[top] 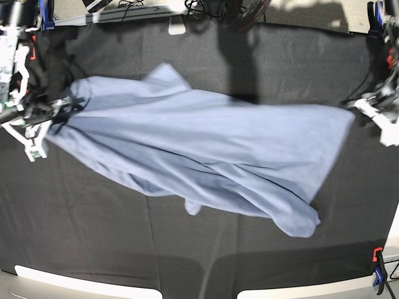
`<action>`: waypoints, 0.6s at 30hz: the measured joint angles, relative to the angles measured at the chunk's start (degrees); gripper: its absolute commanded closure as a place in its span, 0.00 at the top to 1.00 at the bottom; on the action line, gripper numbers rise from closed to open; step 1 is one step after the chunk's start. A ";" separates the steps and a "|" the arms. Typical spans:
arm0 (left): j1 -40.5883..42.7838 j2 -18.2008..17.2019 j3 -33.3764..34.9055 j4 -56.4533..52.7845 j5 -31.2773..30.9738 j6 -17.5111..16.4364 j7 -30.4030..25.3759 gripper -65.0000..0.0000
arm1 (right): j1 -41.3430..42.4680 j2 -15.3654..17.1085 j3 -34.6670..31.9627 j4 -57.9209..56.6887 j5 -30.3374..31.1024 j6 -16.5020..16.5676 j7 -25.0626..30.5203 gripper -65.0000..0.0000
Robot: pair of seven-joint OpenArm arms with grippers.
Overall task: Layout the t-shirt on the table in an organized manner, then fold the t-shirt properly
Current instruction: 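Pull both held shirt ends apart to stretch the shirt flat, then release and regrasp the shirt corner with the right gripper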
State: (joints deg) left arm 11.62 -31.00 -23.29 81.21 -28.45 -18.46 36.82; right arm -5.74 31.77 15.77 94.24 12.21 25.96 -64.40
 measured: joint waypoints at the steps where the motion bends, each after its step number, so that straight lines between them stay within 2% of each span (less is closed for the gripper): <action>1: 0.85 -0.11 -1.66 0.79 -0.09 -0.02 0.81 0.00 | 0.00 -0.04 -0.02 0.00 0.00 -0.02 0.00 0.00; 3: 2.78 -0.11 -4.63 1.68 -0.50 0.04 1.03 0.00 | 0.00 -0.26 -0.02 0.00 0.24 -0.02 0.02 0.00; 7: 6.38 -0.11 -8.24 2.08 -7.87 -0.24 1.84 0.00 | 0.02 -0.15 -0.02 0.00 2.84 -0.04 0.17 0.00; 9: 6.29 0.24 -8.22 2.08 -8.81 -3.74 2.19 0.00 | 0.02 -0.20 -0.02 0.00 4.98 -0.02 0.24 0.00; 10: 6.12 0.72 -8.22 2.12 -9.11 -5.51 2.14 0.00 | 0.20 -0.22 -0.02 0.00 6.38 -0.02 0.24 0.09; 12: 5.95 1.75 -8.11 2.19 -10.62 -6.78 2.21 0.00 | 1.05 -0.17 -0.02 0.00 8.02 -0.04 0.13 0.24; 13: 5.99 2.21 -8.11 2.21 -10.69 -7.41 2.25 0.00 | 1.60 -0.02 -0.02 0.13 8.87 -0.07 0.00 0.28; 16: 6.01 4.07 -8.11 2.21 -10.36 -7.58 2.25 0.24 | 1.90 0.02 0.00 2.69 9.27 0.00 0.22 0.29; 18: 5.84 4.83 -8.11 2.21 -10.82 -7.74 2.21 0.31 | 1.92 -0.02 -0.02 4.37 9.31 0.00 0.24 0.29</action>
State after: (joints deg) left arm 17.45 -26.17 -31.40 83.42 -39.27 -26.20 39.03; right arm -3.81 31.75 15.75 98.61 21.52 25.96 -64.16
